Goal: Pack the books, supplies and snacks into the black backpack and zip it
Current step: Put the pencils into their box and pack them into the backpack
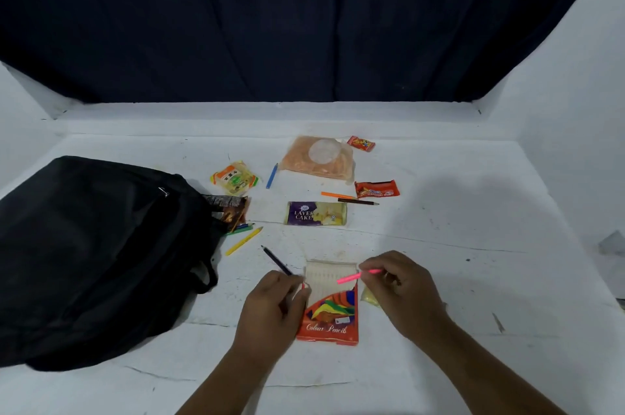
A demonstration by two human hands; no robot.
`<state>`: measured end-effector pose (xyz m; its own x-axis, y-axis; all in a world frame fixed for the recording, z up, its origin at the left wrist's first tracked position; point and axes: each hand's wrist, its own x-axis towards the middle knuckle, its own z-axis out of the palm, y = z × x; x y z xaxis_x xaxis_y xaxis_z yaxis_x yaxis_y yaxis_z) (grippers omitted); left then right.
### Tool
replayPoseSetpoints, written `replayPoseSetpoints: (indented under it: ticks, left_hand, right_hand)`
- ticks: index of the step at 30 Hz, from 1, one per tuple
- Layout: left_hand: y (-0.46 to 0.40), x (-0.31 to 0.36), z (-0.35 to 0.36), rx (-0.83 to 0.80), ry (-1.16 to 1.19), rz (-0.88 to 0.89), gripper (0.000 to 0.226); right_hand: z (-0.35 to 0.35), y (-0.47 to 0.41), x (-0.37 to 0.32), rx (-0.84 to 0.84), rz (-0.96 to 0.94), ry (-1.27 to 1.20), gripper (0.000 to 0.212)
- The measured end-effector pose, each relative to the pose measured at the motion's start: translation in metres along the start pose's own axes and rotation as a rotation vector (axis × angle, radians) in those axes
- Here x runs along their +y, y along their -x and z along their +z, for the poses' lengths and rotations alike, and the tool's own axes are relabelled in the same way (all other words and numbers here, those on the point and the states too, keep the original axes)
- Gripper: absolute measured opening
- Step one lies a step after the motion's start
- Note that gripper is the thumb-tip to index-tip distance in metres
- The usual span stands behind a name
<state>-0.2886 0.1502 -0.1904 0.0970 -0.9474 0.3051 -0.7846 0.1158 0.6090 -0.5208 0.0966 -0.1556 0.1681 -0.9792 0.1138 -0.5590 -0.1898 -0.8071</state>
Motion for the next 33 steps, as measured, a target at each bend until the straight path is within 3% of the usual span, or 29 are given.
replayPoseSetpoints:
  ticks: [7, 10, 14, 18, 24, 29, 33]
  left_hand:
    - [0.002, 0.000, 0.002, -0.050, -0.036, 0.023, 0.034]
    - [0.002, -0.001, 0.001, -0.056, -0.048, 0.026, 0.033]
    - [0.003, -0.003, 0.003, -0.055, -0.055, 0.031, 0.039]
    - [0.002, -0.003, 0.003, -0.062, -0.046, 0.023, 0.032]
    - [0.003, -0.006, 0.003, -0.062, -0.041, 0.015, 0.031]
    - [0.003, -0.006, 0.003, -0.058, -0.016, 0.028, 0.042]
    - [0.004, -0.010, 0.002, -0.072, -0.007, 0.018, 0.030]
  right_hand:
    - [0.011, -0.008, -0.002, 0.073, 0.146, -0.244, 0.029]
    - [0.016, -0.017, -0.006, 0.072, 0.086, -0.128, 0.043]
    - [0.025, -0.021, -0.003, 0.061, 0.024, 0.032, 0.039]
    - [0.035, -0.021, 0.004, 0.057, 0.014, 0.152, 0.052]
    - [0.036, -0.020, 0.006, -0.015, 0.031, 0.244, 0.046]
    - [0.033, -0.020, 0.006, -0.052, 0.017, 0.209, 0.060]
    - [0.031, -0.020, 0.007, -0.040, -0.018, 0.160, 0.039]
